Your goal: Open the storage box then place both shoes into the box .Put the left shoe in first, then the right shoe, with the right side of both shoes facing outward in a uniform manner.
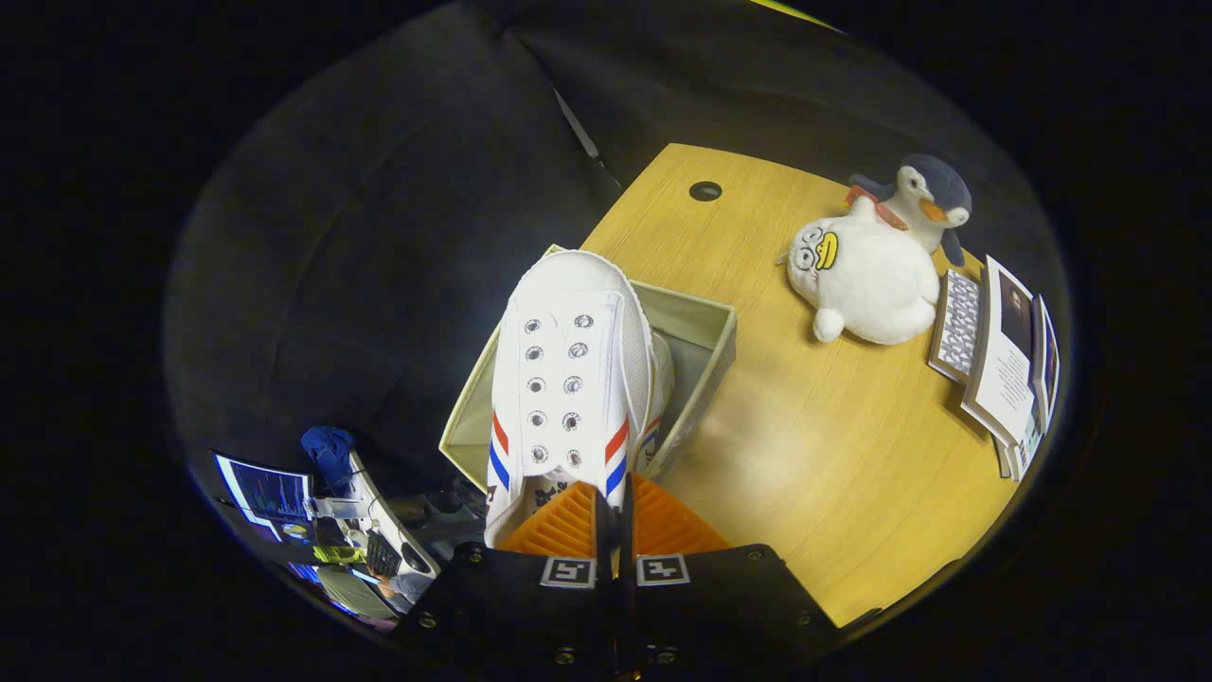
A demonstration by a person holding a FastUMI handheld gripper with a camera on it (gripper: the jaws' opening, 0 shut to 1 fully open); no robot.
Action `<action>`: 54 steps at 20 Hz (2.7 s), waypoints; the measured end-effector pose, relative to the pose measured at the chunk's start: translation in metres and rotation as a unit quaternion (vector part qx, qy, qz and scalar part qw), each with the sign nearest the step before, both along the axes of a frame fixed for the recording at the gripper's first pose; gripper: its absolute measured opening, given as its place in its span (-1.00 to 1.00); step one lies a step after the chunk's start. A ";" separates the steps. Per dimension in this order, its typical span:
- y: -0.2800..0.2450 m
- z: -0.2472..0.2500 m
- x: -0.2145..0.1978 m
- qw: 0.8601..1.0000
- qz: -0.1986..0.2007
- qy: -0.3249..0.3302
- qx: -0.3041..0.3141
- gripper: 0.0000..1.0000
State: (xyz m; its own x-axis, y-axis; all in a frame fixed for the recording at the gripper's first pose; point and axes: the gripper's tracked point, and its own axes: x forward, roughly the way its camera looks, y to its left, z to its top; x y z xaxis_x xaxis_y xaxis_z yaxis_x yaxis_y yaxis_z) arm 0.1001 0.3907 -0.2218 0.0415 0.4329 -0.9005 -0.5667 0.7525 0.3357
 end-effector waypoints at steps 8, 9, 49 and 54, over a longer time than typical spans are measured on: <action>0.048 -0.022 0.000 1.000 -0.012 0.016 -0.022 -0.90; 0.057 -0.016 -0.002 0.999 -0.016 0.027 0.000 -0.58; -0.388 0.249 -0.013 0.715 -0.326 -0.608 0.114 0.96; -0.398 0.245 -0.024 0.713 -0.323 -0.611 0.116 0.96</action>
